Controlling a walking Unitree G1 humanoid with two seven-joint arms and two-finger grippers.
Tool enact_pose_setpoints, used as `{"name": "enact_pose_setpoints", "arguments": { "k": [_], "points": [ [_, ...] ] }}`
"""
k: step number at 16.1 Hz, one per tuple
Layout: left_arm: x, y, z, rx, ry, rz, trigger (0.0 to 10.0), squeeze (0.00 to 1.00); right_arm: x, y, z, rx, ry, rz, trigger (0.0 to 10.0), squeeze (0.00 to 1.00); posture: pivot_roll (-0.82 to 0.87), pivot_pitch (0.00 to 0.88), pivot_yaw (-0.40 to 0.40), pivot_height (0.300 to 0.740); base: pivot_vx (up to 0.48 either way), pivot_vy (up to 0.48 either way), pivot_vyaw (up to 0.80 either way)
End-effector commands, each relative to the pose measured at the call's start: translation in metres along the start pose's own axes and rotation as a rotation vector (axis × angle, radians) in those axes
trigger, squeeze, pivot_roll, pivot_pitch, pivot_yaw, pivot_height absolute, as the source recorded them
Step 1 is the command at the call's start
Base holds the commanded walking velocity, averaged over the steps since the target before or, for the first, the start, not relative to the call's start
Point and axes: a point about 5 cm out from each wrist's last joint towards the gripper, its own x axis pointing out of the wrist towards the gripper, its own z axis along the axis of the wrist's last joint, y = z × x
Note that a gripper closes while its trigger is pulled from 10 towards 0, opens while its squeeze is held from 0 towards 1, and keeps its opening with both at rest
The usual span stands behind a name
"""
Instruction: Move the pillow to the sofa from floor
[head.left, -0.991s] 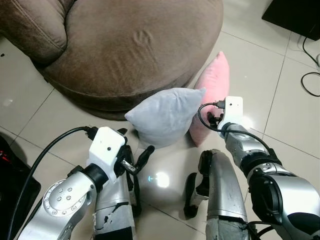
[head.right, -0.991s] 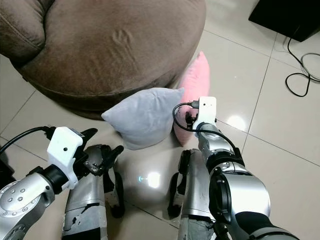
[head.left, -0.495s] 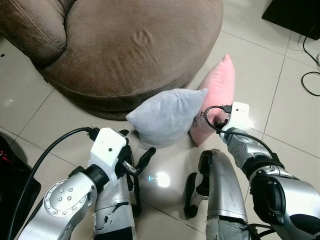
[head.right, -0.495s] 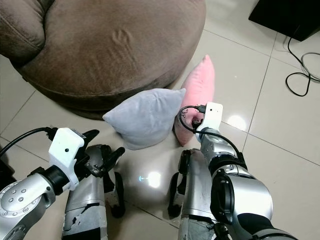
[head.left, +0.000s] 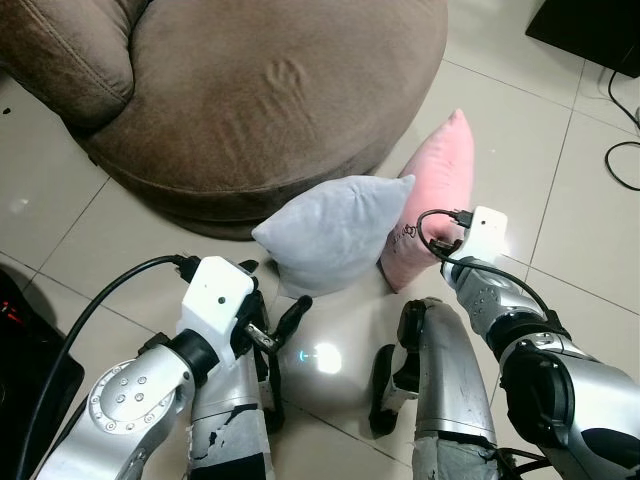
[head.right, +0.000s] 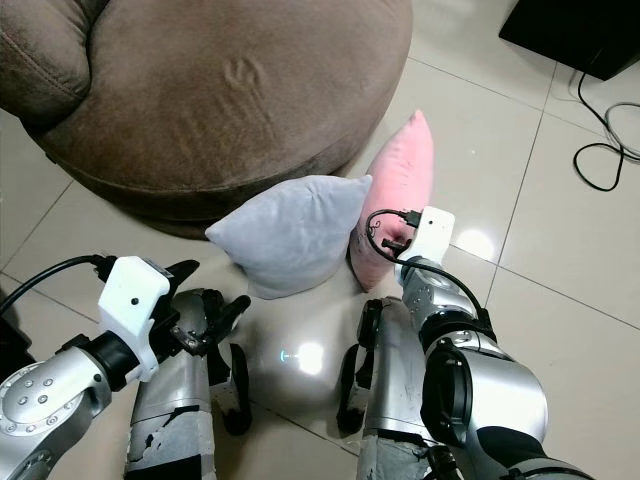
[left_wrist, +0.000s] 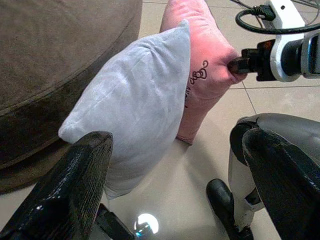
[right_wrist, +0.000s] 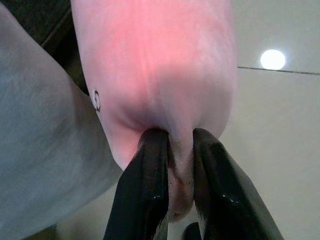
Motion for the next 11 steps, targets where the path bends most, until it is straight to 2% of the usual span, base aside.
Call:
{"name": "enact_pose_setpoints", "arguments": {
  "k": [1, 4, 7, 11],
  "points": [
    [-0.001, -0.003, -0.005, -0.007, 0.017, -0.006, 10.0, 0.00, -0.003, -0.013, -0.015, 0.043, 0.043, -0.039, 0.0, 0.00, 0.22, 0.398, -0.012, 0.543, 0.000, 0.000, 0.00],
    [0.002, 0.002, -0.008, -0.002, 0.015, 0.025, 10.0, 0.00, -0.003, -0.019, -0.010, 0.064, 0.011, -0.056, 0.0, 0.00, 0.20, 0.362, -0.013, 0.543, 0.000, 0.000, 0.00],
    [0.006, 0.013, -0.015, 0.028, 0.023, 0.112, 10.0, 0.00, -0.002, -0.020, 0.008, 0.045, -0.078, -0.051, 0.0, 0.00, 0.18, 0.294, -0.016, 0.543, 0.000, 0.000, 0.00],
    [0.016, 0.025, -0.020, 0.020, 0.004, 0.202, 10.0, 0.00, -0.002, -0.018, 0.034, 0.030, -0.180, -0.054, 0.0, 0.00, 0.13, 0.230, -0.009, 0.543, 0.000, 0.000, 0.00]
  ]
}}
